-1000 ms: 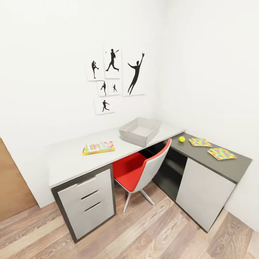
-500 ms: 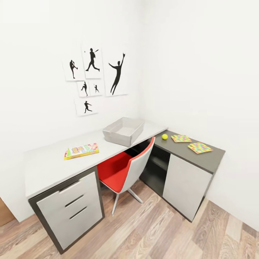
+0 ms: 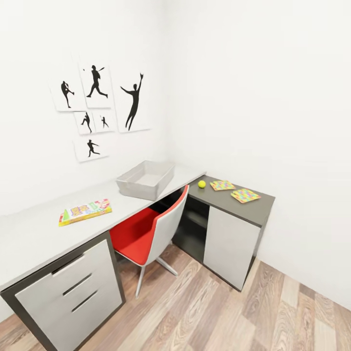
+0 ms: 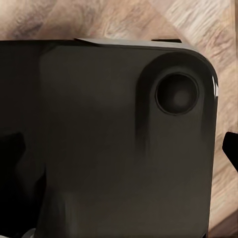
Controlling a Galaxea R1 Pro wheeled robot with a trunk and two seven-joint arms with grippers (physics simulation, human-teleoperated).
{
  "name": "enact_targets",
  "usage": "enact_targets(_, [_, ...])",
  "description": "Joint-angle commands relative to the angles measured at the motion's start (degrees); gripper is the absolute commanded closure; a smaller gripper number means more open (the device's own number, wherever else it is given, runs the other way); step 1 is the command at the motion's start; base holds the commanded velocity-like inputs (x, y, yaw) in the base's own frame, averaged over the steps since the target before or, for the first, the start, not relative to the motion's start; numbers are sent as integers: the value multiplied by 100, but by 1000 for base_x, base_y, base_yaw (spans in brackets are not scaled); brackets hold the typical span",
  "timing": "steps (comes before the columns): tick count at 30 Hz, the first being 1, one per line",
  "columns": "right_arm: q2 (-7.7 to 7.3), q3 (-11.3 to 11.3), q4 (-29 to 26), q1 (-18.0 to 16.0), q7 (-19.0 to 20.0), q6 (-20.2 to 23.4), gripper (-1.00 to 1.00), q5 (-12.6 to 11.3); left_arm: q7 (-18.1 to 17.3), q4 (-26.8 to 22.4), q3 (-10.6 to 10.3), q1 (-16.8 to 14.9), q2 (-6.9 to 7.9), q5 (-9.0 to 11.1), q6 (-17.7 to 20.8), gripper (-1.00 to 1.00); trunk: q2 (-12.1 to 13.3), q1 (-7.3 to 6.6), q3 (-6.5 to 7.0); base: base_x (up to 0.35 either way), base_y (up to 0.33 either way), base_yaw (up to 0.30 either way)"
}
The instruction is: Put all the toys in the child's room - the three board games (two on the bed and one on the table), the two jigsaw puzzles on the table, and the tennis ball on the table - inside the toy box on the table in the child's room.
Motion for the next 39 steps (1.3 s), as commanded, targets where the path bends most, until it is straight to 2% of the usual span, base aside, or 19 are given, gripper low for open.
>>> enact_targets(1, [1,0,1,0,2,-21,-100,-7,0,2,1,-1,0,0,-3,-100,-2,0,0,0,0,-279])
enact_targets(39, [12,0,1,1,2,-4,-100,-7,2,6,1,-1,0,0,-3,-100,-2,0,118,0,0,-279])
